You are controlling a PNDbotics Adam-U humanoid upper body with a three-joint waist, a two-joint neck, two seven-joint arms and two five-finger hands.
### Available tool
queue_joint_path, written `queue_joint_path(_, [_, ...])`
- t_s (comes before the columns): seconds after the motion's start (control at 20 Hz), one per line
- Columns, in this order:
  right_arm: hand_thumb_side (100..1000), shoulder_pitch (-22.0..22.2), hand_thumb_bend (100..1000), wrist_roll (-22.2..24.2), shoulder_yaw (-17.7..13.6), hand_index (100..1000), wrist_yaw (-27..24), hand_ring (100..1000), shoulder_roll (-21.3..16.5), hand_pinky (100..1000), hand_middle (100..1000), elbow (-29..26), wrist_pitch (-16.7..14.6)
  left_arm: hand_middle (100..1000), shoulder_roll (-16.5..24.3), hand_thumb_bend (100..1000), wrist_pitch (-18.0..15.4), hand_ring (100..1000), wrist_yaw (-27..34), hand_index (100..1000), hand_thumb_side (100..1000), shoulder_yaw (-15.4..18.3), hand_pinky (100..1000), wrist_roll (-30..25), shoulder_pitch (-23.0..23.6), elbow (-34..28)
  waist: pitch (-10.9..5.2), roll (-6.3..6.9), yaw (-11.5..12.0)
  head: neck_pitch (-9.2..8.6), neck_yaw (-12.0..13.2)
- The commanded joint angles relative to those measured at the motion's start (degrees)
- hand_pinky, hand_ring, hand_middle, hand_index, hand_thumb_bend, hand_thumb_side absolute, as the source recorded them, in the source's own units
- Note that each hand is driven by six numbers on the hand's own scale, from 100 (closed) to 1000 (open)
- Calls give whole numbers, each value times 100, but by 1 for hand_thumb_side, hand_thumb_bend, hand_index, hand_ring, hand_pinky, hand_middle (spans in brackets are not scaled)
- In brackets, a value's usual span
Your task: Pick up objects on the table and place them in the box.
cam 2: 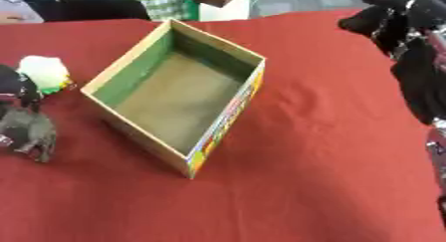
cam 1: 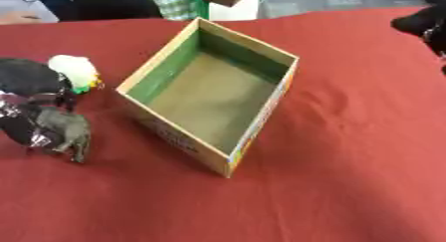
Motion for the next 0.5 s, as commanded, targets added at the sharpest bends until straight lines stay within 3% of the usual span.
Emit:
queue_joint_path(0.05, [1000,-32,100,18,-61,866,36,778,-64,890,643,-121,-7,520,67,204,-377,635,203,638,352,38,441,-501,-68,-86,-100,-7,6,-42,-13])
queue_joint_path(0.2, [1000,-26,100,24,-62,865,41,779,-52,890,643,-121,0,507,48,235,-212,619,388,617,377,60,412,-501,-89,-165,-102,-3,6,-44,-14])
queue_joint_path(0.35, [1000,-29,100,20,-67,864,40,778,-47,890,641,-121,0,508,50,358,-137,620,409,609,378,32,408,-501,-86,-195,-103,-3,-1,-47,-16])
queue_joint_path(0.5, [1000,-35,100,21,-68,863,37,778,-37,890,639,-121,-1,513,29,416,-178,623,279,609,369,-17,411,-501,-66,-109,-101,-5,-7,-54,-19])
